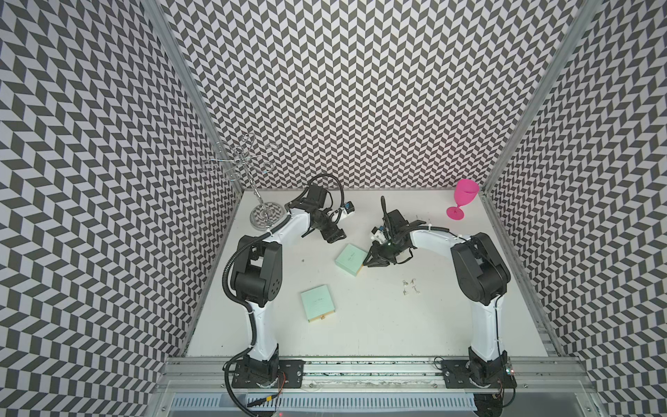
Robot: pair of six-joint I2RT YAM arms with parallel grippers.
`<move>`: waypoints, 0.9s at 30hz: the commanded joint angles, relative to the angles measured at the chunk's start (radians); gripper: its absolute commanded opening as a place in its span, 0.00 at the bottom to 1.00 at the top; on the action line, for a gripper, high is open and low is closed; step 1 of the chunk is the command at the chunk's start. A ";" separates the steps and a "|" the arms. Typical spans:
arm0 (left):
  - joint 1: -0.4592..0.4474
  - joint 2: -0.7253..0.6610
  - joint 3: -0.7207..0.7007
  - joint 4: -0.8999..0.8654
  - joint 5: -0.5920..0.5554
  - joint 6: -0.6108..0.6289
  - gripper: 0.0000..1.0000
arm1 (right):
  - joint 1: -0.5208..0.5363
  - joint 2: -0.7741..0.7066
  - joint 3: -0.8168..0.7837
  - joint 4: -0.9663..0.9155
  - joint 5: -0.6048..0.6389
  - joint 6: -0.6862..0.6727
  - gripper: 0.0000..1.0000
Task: Place the earrings into the drawer-style jewelry box
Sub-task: Open the drawer in the jewelry box.
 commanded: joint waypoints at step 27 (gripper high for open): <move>-0.029 0.032 -0.079 -0.040 0.081 0.037 0.74 | 0.010 0.046 0.026 0.007 0.005 0.007 0.19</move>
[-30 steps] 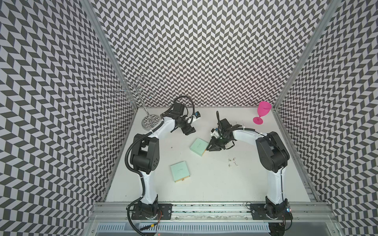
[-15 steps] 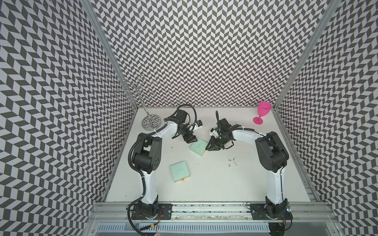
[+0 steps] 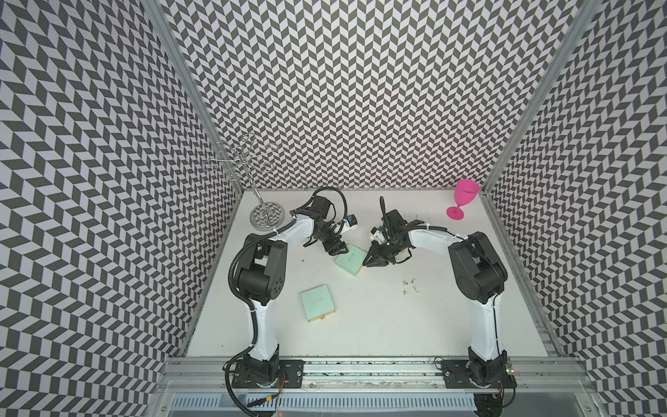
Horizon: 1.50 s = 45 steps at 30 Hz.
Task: Place the earrings into the drawer-style jewelry box
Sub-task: Open the drawer in the jewelry box.
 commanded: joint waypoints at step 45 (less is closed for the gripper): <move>-0.013 0.012 -0.042 -0.019 0.029 0.043 0.74 | 0.007 0.037 -0.041 0.095 -0.060 0.015 0.00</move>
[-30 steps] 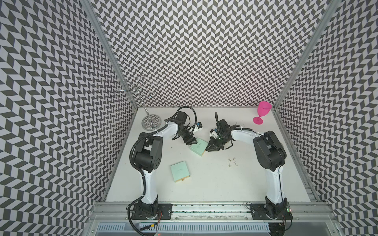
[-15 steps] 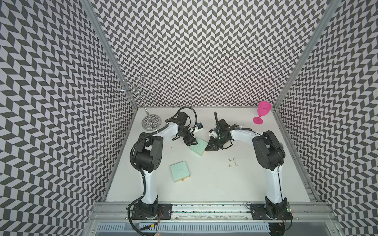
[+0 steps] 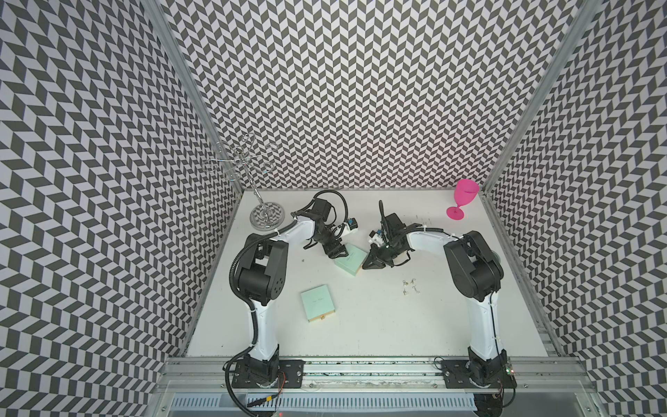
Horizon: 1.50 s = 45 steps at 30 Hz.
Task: Place the earrings into the drawer-style jewelry box
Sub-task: Open the drawer in the jewelry box.
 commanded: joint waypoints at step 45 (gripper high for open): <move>-0.005 -0.001 -0.063 0.007 -0.002 0.032 0.74 | 0.003 -0.186 -0.200 -0.032 0.093 -0.040 0.00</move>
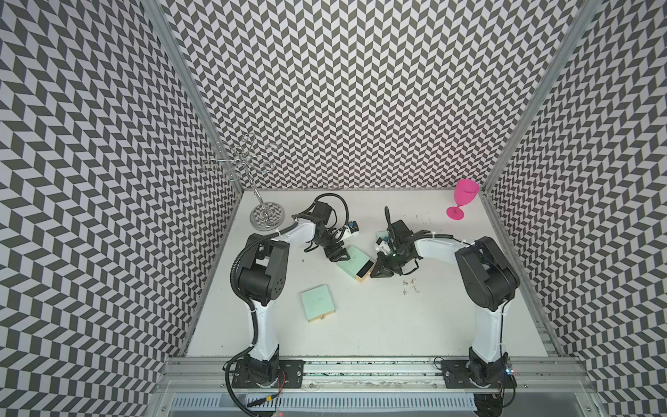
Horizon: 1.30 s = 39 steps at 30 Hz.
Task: Place the earrings into the drawer-style jewelry box
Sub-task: Open the drawer in the jewelry box.
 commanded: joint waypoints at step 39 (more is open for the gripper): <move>-0.003 -0.024 -0.021 -0.023 -0.027 0.045 0.74 | -0.001 -0.121 -0.094 -0.077 0.076 -0.045 0.02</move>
